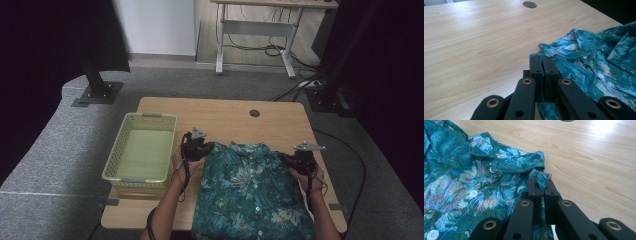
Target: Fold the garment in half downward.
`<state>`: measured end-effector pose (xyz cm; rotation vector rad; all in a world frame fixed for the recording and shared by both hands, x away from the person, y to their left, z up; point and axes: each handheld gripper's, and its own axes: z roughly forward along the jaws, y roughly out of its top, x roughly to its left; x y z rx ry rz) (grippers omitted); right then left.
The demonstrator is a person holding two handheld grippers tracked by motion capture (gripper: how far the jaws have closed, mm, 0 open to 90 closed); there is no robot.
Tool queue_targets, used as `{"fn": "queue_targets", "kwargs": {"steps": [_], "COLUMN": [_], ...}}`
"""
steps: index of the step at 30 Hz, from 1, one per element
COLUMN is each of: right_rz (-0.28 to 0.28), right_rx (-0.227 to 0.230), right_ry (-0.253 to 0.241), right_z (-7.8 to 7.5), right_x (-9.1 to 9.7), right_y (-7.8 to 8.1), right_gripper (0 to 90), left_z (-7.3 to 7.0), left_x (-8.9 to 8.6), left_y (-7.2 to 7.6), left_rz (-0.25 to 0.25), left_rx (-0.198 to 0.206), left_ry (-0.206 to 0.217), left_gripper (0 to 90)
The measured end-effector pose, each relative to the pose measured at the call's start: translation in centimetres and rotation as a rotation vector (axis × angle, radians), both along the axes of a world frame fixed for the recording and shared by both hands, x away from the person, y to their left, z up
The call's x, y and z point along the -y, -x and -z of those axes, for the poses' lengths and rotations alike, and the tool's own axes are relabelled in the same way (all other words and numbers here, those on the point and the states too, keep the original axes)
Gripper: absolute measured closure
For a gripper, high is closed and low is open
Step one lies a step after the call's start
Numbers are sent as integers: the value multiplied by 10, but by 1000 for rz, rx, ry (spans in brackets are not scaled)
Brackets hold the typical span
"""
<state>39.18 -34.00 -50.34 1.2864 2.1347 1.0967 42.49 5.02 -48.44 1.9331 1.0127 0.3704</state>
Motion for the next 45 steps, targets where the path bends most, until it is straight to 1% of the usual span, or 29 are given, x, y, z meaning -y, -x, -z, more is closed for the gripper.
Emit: {"fn": "queue_targets", "kwargs": {"steps": [6, 8, 13, 20, 29, 34, 37, 39, 43, 45], "right_rz": [15, 21, 34, 37, 42, 41, 45, 48, 55, 59], "right_rx": [10, 14, 34, 47, 64, 65, 65, 73, 89, 94], "right_ry": [-18, -28, -50, -53, -55, -59, -58, -56, -60, -52], "right_z": [-2, -5, -12, -18, -25, -25, -25, -30, -38, -45], "right_x": [0, 1, 3, 4, 1, -1, -2, -2, -2, -2], "right_y": [0, 0, 2, 5, 4, 3, 2, 1, -2, -6], "right_gripper": [860, 861, 861, 861, 862, 862, 861, 862, 862, 861], "left_z": [-3, -3, -4, -11, -18, -19, -21, -26, -37, -41], "left_x": [-2, -3, -6, -9, -15, -16, -17, -16, -15, -16], "left_y": [0, -1, -1, 1, -1, -1, -4, -7, -12, -14], "left_rz": [-3, -7, -10, -18, -25, -27, -28, -25, -26, -29], "left_rx": [3, -2, -6, 1, 6, 8, 7, 12, 26, 31], "left_ry": [-2, 3, -2, -5, -14, -13, -15, -25, -29, -29], "left_gripper": [883, 884, 884, 884, 884, 885, 885, 884, 884, 884]}}
